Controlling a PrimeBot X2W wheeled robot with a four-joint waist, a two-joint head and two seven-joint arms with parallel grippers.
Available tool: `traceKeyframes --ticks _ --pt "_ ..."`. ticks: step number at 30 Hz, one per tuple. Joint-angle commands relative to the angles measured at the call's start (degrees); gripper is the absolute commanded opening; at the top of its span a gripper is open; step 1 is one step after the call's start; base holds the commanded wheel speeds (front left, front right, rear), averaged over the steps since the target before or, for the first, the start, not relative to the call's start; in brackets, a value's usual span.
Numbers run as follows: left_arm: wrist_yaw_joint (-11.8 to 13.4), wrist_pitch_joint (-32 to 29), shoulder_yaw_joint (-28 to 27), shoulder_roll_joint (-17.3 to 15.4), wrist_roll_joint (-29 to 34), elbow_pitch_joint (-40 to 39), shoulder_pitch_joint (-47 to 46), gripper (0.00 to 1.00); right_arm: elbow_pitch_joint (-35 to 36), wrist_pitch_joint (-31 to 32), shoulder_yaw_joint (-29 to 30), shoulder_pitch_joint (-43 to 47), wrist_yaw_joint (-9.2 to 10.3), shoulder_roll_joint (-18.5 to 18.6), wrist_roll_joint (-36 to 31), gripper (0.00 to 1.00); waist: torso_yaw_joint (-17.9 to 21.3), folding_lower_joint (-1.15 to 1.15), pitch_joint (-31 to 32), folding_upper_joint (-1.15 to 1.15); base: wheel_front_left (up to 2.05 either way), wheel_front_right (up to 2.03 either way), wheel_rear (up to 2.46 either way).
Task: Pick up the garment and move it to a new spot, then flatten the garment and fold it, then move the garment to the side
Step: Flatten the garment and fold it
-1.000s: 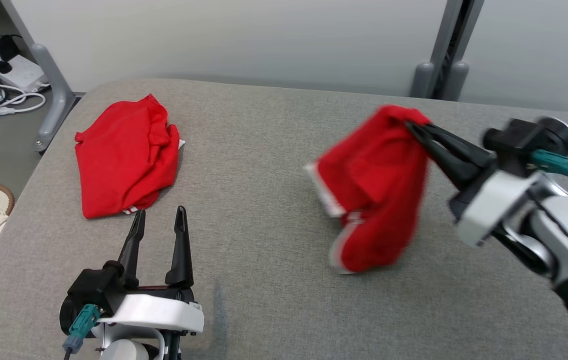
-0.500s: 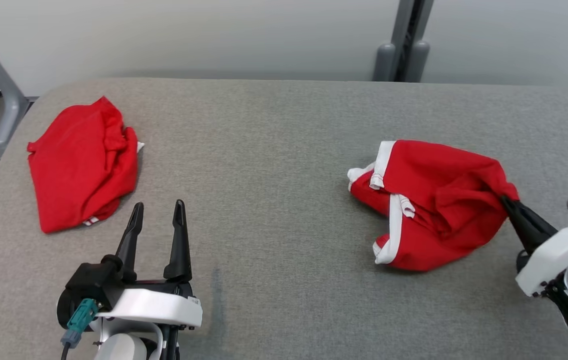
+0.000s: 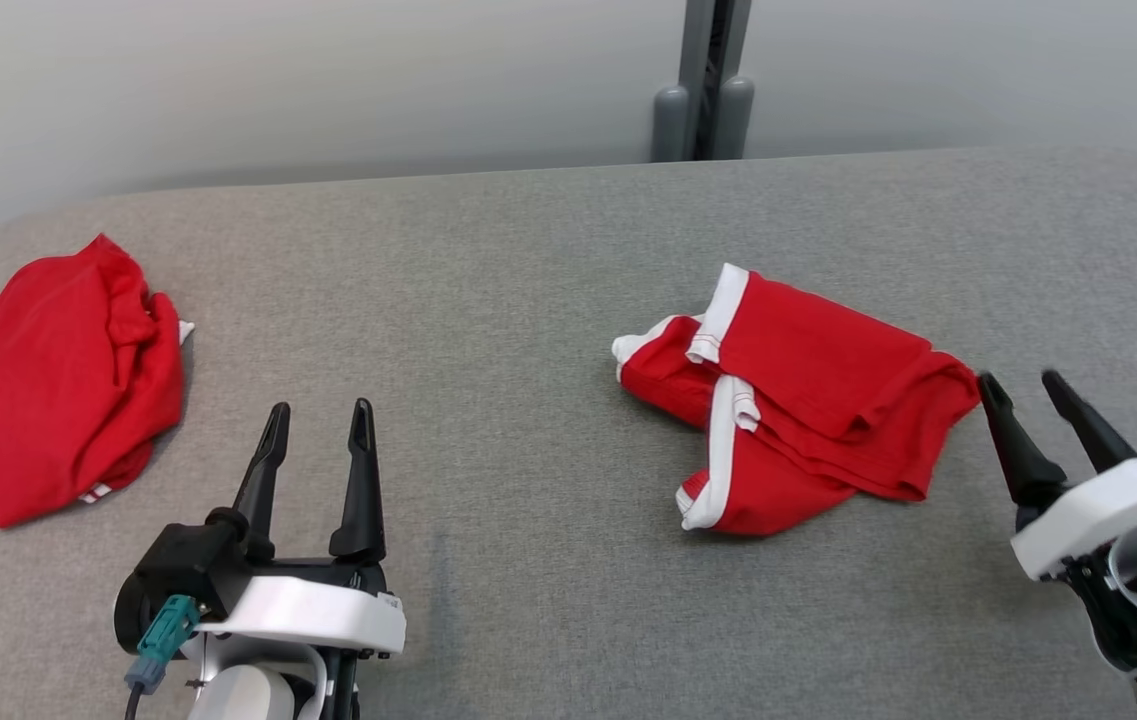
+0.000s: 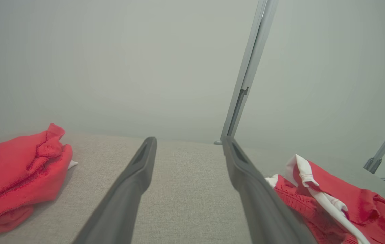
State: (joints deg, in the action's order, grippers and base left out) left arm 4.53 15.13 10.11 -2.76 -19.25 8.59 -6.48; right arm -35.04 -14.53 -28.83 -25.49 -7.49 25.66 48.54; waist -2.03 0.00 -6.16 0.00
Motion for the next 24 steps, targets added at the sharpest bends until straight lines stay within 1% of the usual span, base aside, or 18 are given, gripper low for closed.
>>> traceKeyframes --ticks 1,5,8,11,13,17,20,24 --pt "-0.25 0.05 -0.13 -0.22 0.15 -0.14 -1.11 1.0 1.39 -0.51 0.55 0.16 0.0 0.01 -1.51 1.0 0.51 0.0 0.24 0.0 0.0 0.0 0.0" --pt "-0.18 0.05 0.82 -0.22 -0.38 0.14 -1.88 1.0 9.45 -0.69 5.33 2.38 0.0 -2.38 -8.18 1.0 1.24 0.0 0.21 0.0 0.0 0.0 0.0" --pt "0.34 0.05 1.59 -0.21 -0.93 0.39 -2.92 1.0 15.2 -0.68 9.31 5.42 0.0 -5.7 -12.53 1.0 1.77 0.0 0.09 0.0 0.0 0.0 0.0" --pt "0.7 0.05 2.41 -0.22 -1.47 0.62 -3.64 1.0 19.84 -0.69 11.77 7.97 0.0 -9.05 -15.9 1.0 2.36 0.0 -0.21 0.0 0.0 0.0 0.0" --pt "0.78 0.05 2.92 -0.21 -1.84 0.85 -3.79 1.0 21.8 -0.69 11.93 9.46 0.0 -10.46 -18.15 1.0 2.78 0.0 -0.58 0.0 0.0 0.0 0.0" --pt "0.71 0.05 3.53 -0.24 -2.01 1.52 -4.4 1.0 24.08 -0.7 12.14 10.84 0.0 -12.11 -21.89 1.0 3.54 0.0 -1.59 0.0 0.0 0.0 0.0" --pt "0.12 0.05 4.28 -0.21 -2.02 2.42 -5.13 1.0 24.93 -0.7 12.45 11.2 0.0 -12.69 -23.09 1.0 4.37 0.0 -2.62 0.0 0.0 0.0 0.0" --pt "-1.38 0.05 6.6 -0.21 -1.28 5.54 -7.83 1.0 25.99 -0.7 12.84 10.91 0.0 -13.27 -23.94 1.0 6.03 0.0 -4.53 0.0 0.0 0.0 0.0"
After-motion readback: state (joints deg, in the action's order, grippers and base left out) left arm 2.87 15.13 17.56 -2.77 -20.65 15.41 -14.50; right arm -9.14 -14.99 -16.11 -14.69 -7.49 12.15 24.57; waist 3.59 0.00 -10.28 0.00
